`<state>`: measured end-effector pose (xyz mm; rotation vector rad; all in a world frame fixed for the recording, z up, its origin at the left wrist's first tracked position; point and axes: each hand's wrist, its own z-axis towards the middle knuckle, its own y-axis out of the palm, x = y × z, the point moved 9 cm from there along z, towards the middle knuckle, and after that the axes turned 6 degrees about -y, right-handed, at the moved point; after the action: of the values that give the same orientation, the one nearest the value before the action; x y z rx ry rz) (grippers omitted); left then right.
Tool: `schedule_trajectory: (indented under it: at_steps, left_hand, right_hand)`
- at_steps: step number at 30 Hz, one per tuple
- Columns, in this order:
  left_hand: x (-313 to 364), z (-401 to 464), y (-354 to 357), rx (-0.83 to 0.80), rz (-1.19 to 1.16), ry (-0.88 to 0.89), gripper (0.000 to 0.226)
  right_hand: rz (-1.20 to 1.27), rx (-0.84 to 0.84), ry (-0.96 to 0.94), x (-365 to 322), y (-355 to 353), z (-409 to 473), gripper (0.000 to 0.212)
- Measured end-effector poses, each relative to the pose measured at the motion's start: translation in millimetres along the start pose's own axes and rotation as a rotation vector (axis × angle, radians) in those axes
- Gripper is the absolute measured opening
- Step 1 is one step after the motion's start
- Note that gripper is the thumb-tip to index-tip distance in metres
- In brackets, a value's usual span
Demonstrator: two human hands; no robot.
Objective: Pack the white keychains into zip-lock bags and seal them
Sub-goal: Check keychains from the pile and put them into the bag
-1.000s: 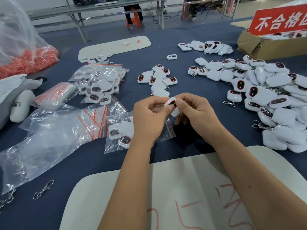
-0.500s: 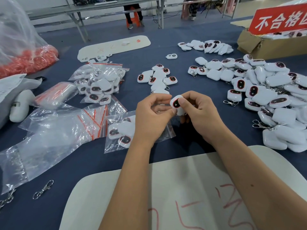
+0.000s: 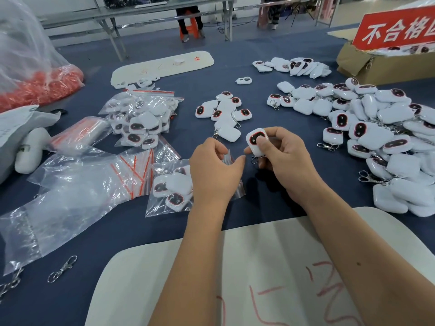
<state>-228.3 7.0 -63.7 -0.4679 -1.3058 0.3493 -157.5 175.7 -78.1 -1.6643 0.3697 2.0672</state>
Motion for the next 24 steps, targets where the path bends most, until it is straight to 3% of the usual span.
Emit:
schedule_trajectory:
  at_steps: [10,15,24]
  left_hand:
    - [0.5,-0.7,-4.9,-0.017,-0.026,-0.002,0.014]
    - [-1.2,0.0,-5.6,-0.023,-0.038,-0.026,0.013]
    - [-4.4,0.1,-6.6,-0.018,-0.041,-0.062,0.015]
  right_hand:
    - [-0.023,-0.042,-0.014,-1.2,1.2,-1.8,0.012]
    - [-0.04,-0.053,-0.014,0.0,0.6,-2.0,0.023]
    - [-0.111,-0.08,-0.014,-0.5,4.3,-1.8,0.024]
